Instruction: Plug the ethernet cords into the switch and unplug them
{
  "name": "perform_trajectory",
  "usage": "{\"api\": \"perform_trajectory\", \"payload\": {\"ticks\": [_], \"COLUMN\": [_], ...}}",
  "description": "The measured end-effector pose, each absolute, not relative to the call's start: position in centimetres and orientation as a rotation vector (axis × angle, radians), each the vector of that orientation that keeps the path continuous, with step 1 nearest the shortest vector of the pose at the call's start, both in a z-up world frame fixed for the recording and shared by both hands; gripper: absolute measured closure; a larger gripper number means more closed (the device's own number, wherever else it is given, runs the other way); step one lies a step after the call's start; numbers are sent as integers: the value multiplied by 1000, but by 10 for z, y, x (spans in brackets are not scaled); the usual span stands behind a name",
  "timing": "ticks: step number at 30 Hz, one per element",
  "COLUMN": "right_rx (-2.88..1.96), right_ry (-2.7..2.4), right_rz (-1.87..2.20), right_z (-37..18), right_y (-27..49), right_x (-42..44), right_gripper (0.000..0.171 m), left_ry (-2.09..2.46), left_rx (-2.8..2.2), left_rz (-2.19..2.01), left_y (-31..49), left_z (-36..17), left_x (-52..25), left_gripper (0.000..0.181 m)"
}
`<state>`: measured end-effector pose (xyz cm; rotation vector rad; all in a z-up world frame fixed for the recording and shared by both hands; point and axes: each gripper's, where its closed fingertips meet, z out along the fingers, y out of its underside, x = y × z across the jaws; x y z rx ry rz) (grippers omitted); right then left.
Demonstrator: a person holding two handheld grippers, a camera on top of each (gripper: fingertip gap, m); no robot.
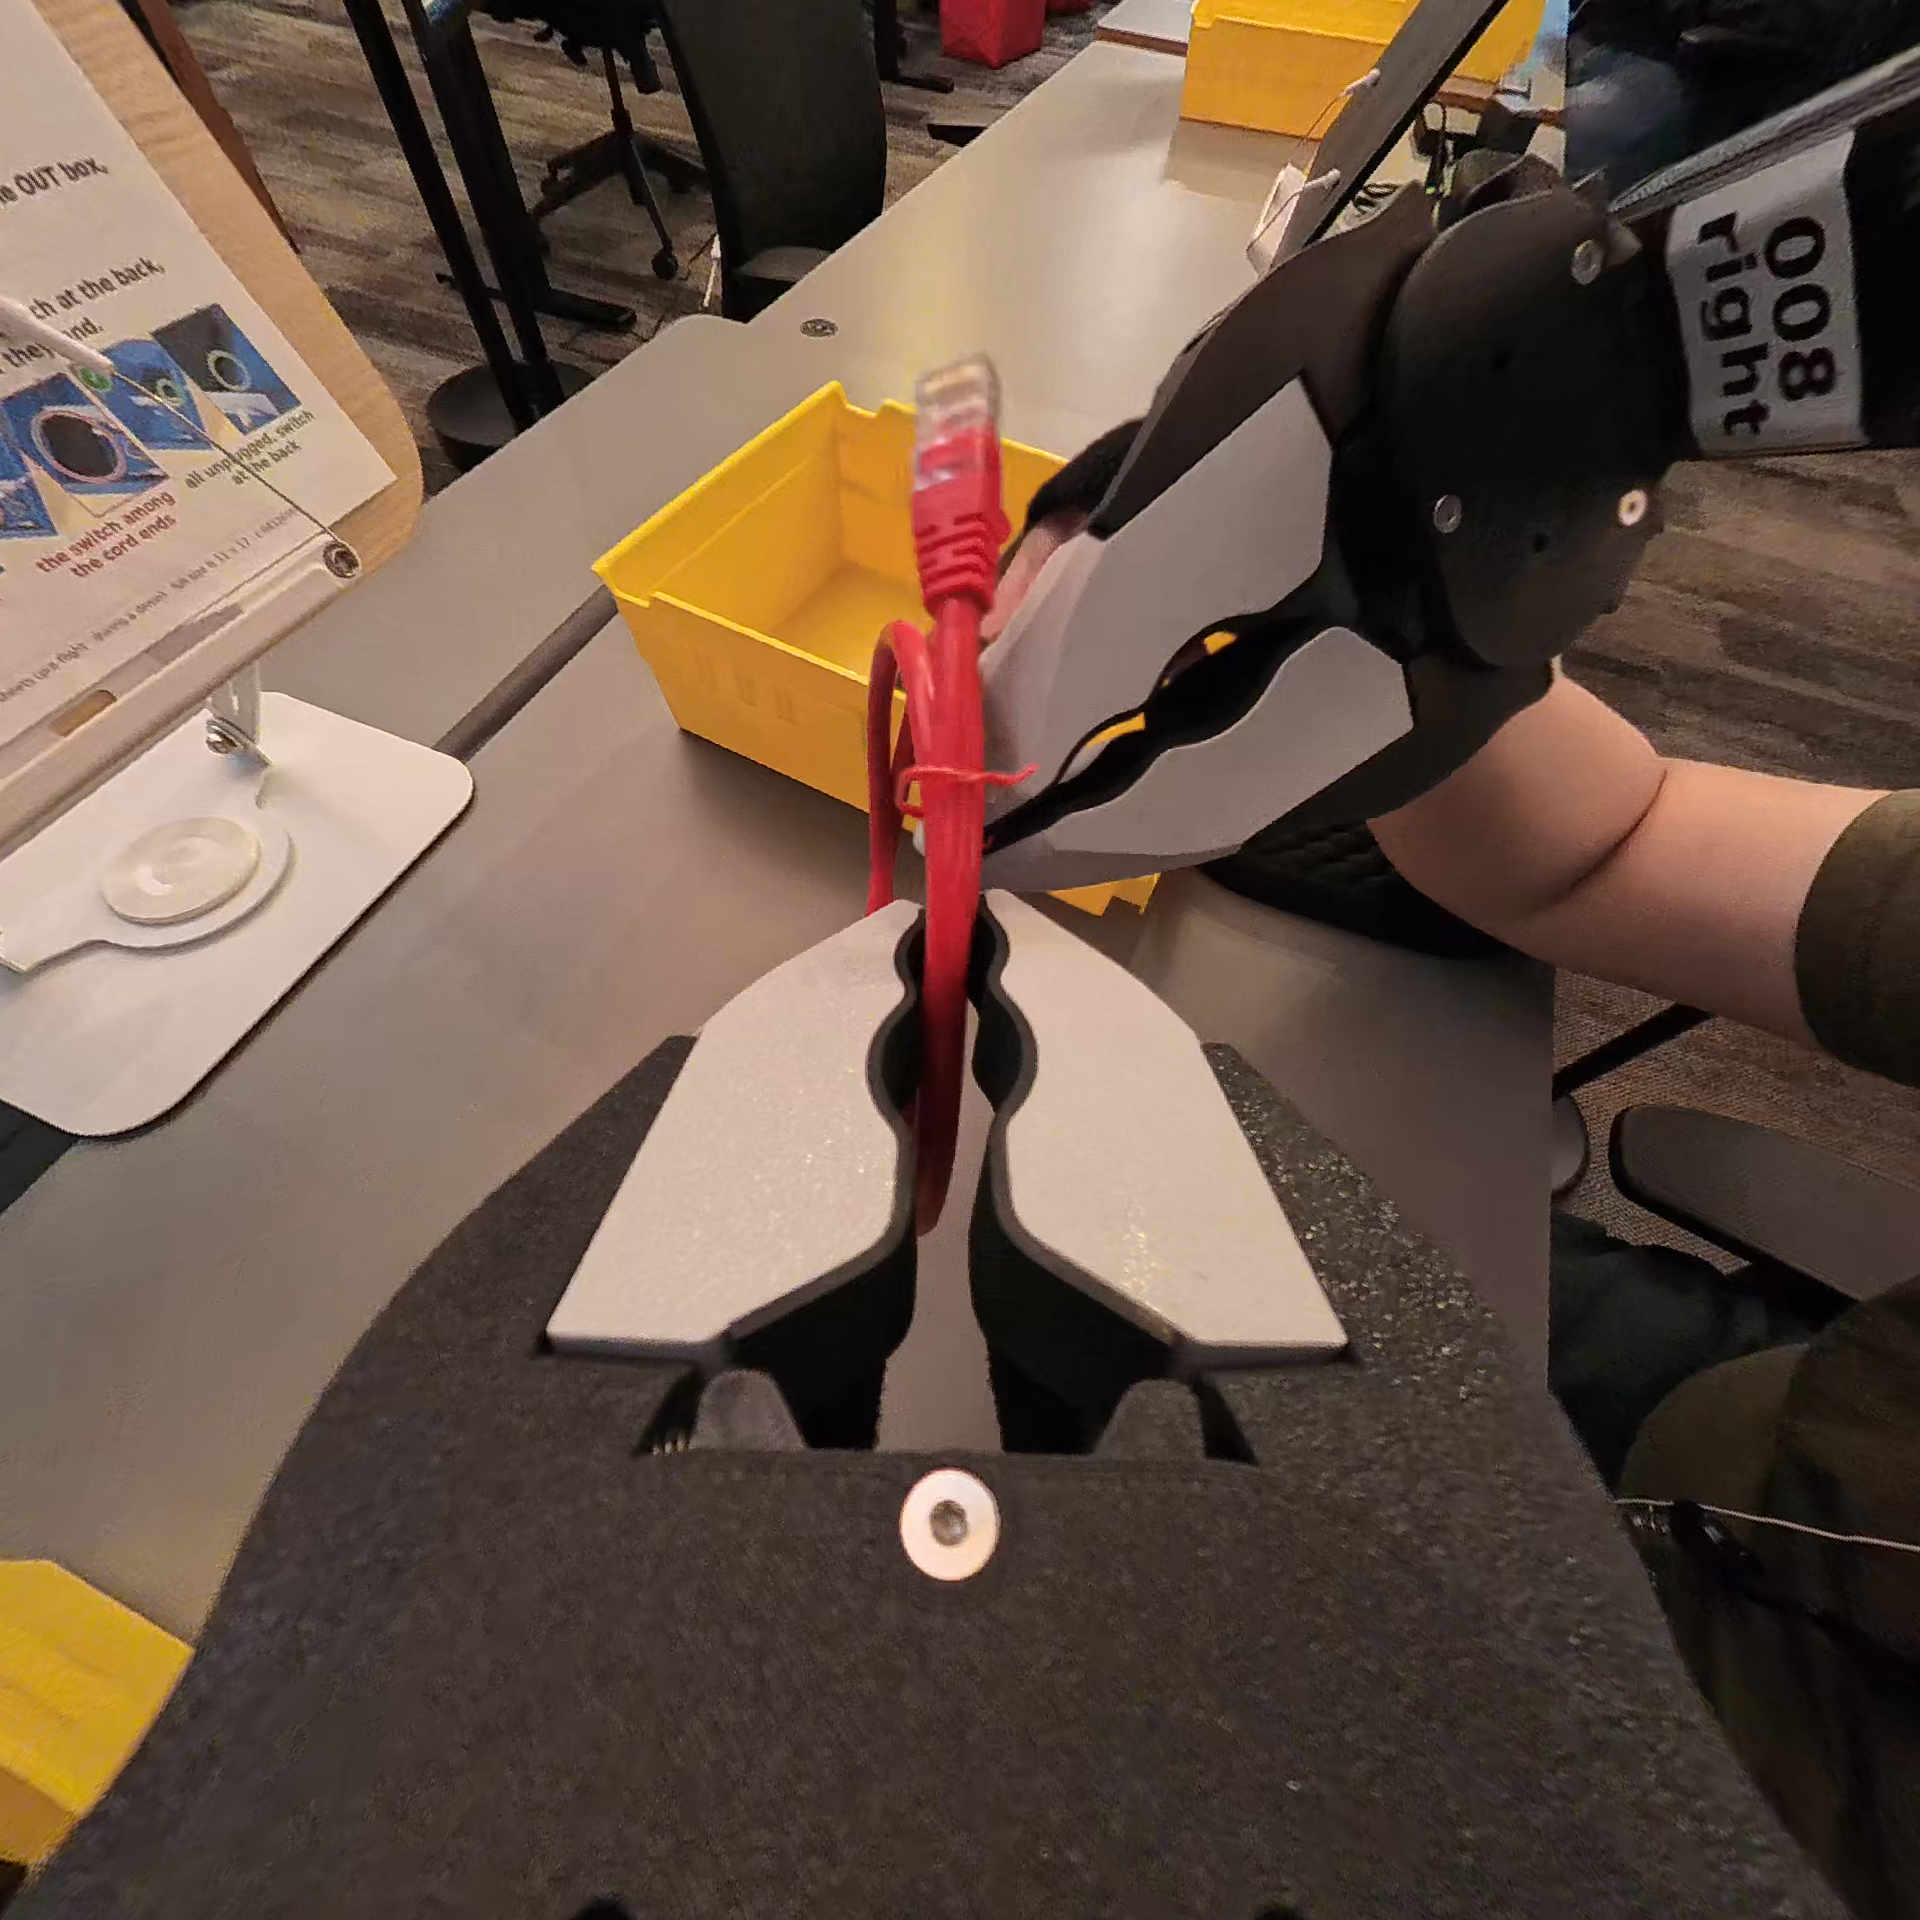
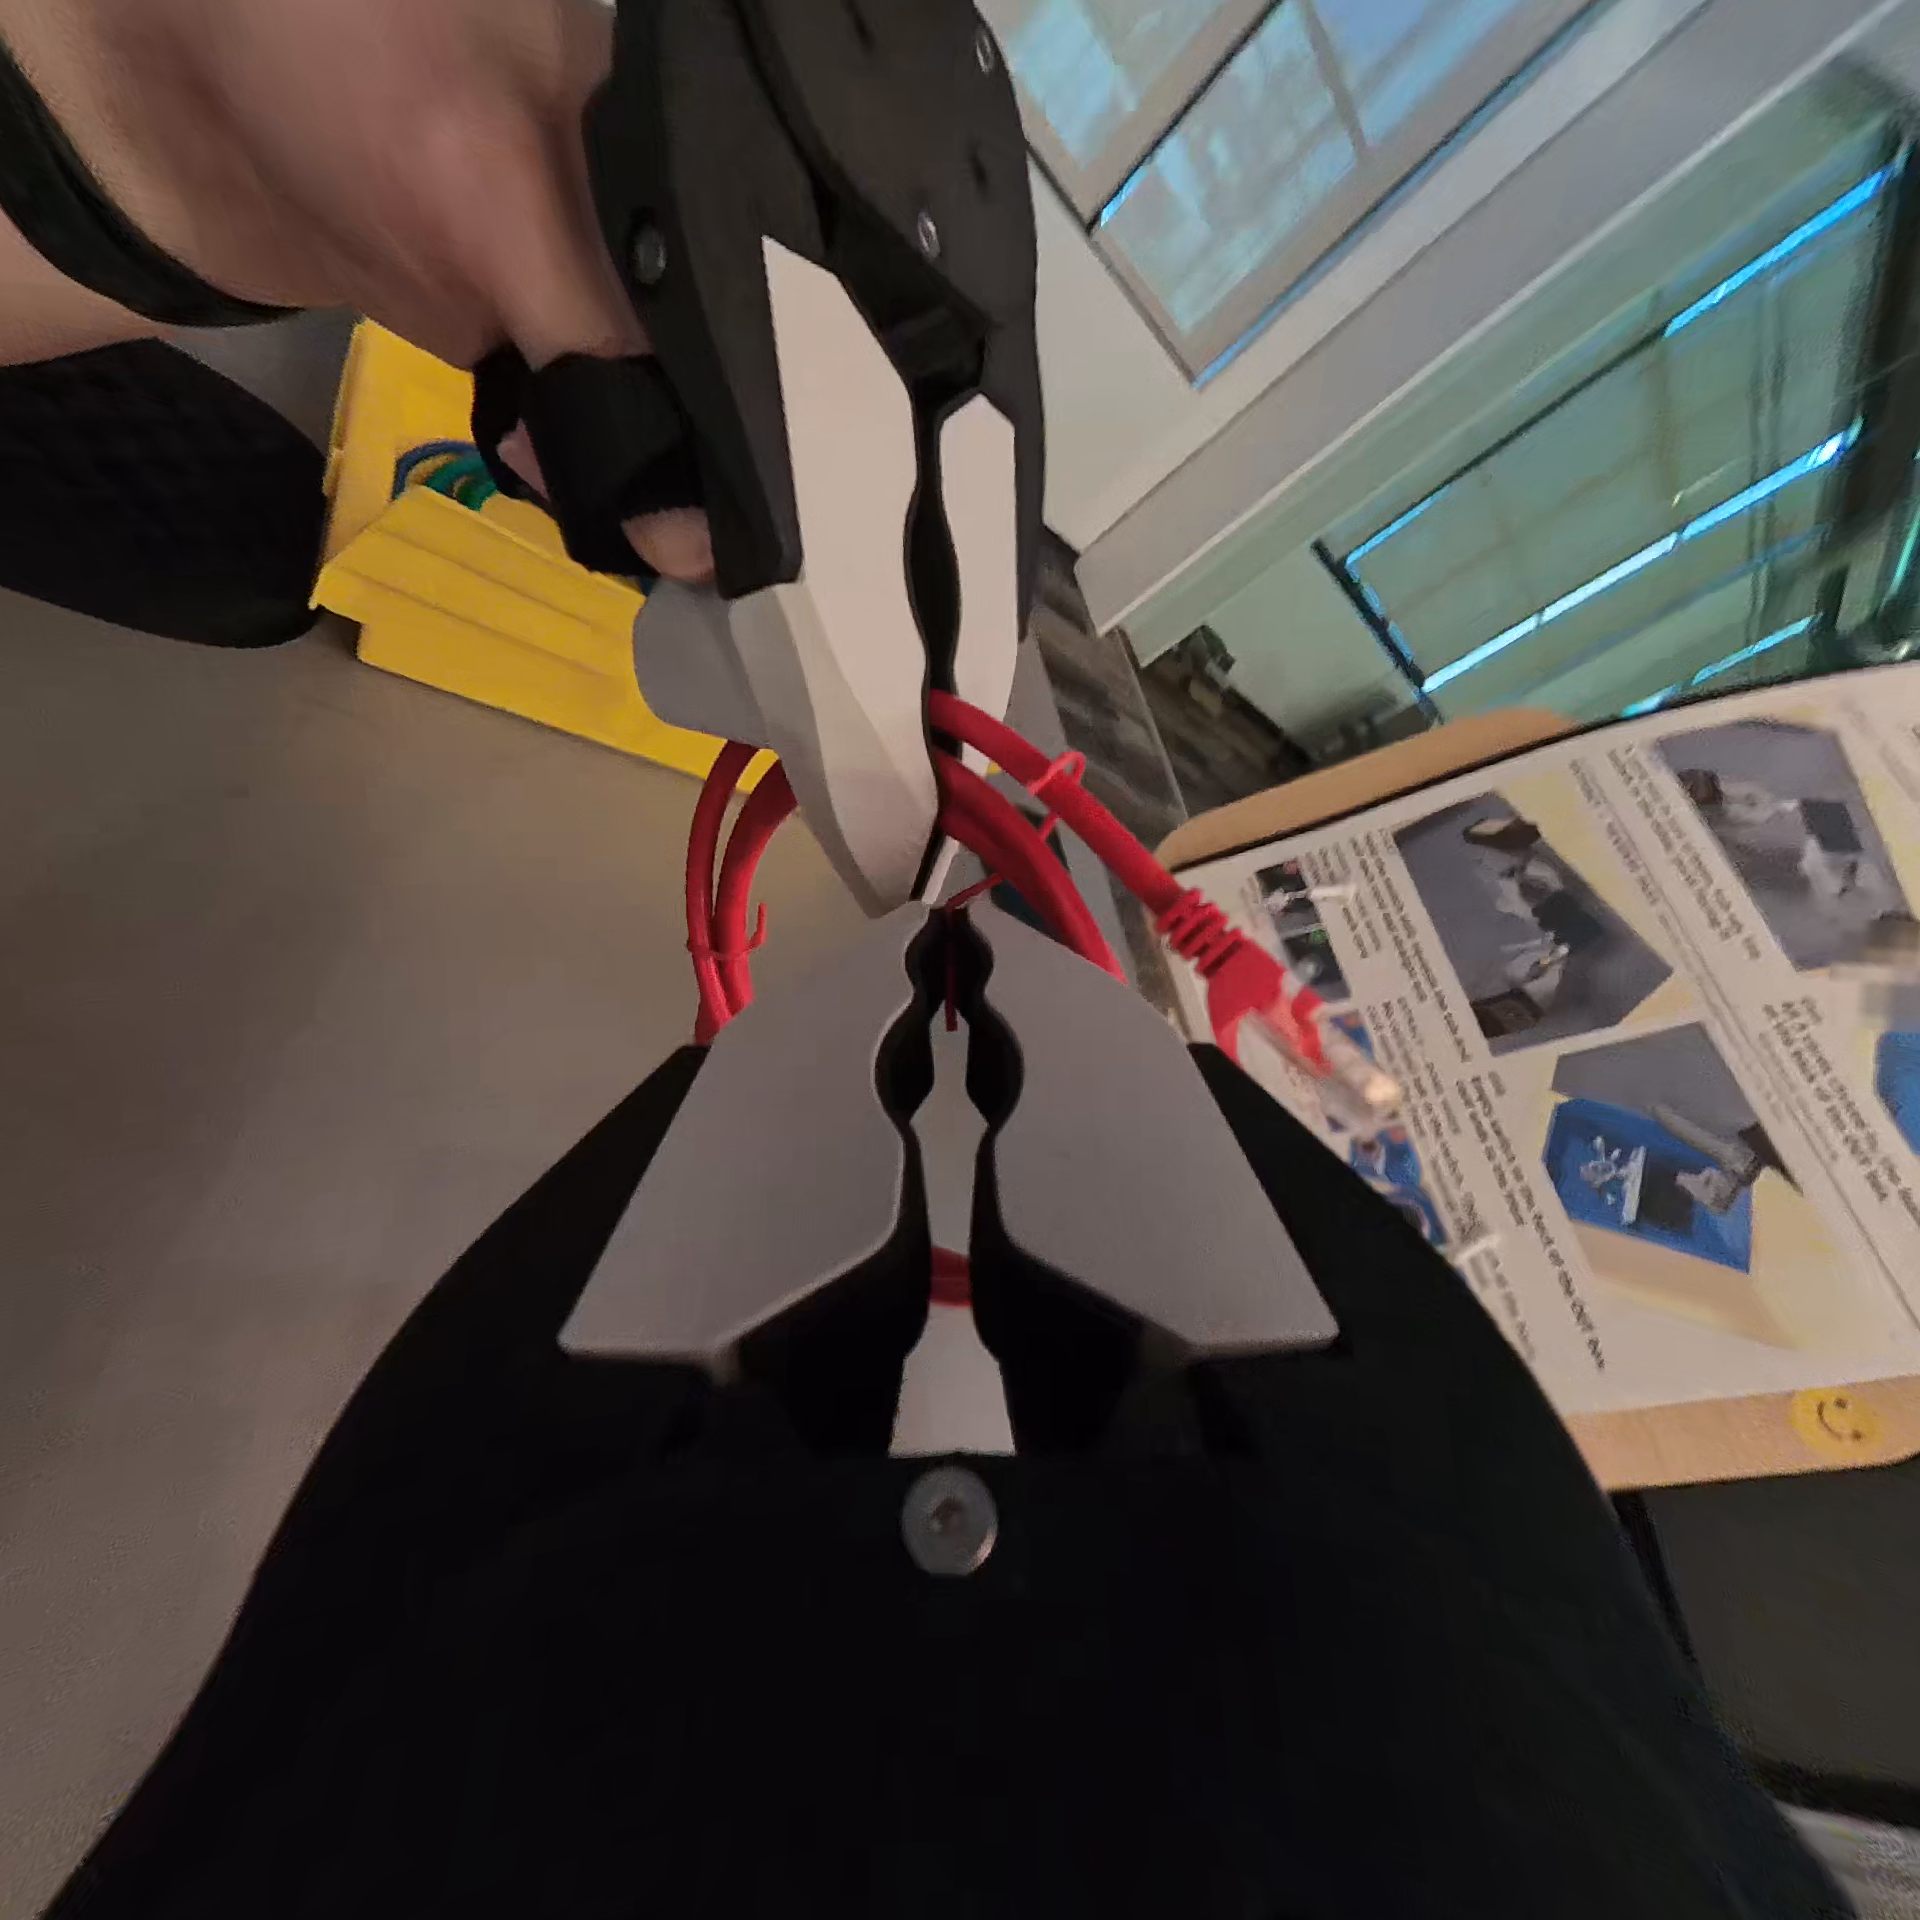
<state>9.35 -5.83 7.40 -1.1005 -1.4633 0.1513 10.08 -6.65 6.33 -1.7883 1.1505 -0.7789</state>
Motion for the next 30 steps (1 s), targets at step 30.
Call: {"api": "perform_trajectory", "payload": {"ticks": [30], "right_rx": [-1543], "right_ry": [-1514], "right_rz": [376], "right_z": [44], "right_y": [-66], "right_x": [97], "right_gripper": [170], "left_ry": [1028], "left_rx": [-1809], "left_rz": [-831], "left_y": [-50], "left_z": [75], "left_x": [79], "left_gripper": [175]}}
